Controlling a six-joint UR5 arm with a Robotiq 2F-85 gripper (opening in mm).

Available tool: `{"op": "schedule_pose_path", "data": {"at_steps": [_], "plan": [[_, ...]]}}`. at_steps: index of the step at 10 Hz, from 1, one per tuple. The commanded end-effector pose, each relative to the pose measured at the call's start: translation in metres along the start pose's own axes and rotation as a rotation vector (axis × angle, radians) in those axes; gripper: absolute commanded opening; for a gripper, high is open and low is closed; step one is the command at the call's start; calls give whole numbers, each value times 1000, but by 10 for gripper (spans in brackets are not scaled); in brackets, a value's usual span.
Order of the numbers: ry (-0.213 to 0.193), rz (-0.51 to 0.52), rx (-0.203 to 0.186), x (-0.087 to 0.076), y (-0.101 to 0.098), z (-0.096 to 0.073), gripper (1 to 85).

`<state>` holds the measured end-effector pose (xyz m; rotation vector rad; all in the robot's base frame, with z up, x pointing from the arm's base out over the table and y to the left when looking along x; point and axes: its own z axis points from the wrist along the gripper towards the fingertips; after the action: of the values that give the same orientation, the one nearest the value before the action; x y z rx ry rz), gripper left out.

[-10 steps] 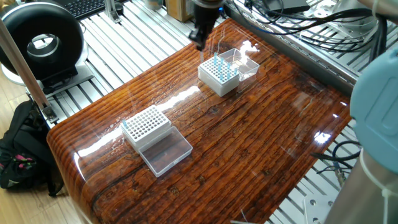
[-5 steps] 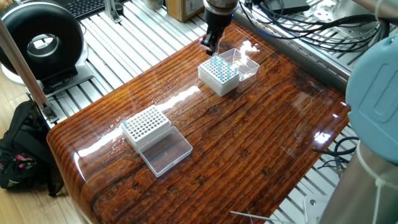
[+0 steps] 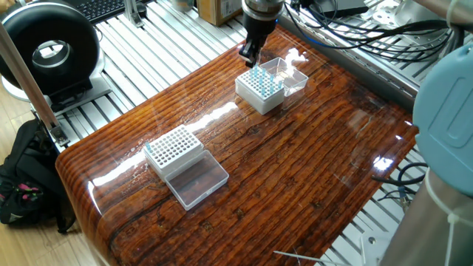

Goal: Transfer all medium pipette tips from one holder to another

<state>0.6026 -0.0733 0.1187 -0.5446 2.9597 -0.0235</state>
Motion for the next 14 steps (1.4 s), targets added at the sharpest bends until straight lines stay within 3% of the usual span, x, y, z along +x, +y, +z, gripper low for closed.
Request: {"op": "schedule_pose_path", "data": {"at_steps": [1,11,14], "plan": [[-7,10,-10,0,3,1,10],[-1,5,-14,1,4,6,20],[7,-14,-32,3,8,7,203]]}}
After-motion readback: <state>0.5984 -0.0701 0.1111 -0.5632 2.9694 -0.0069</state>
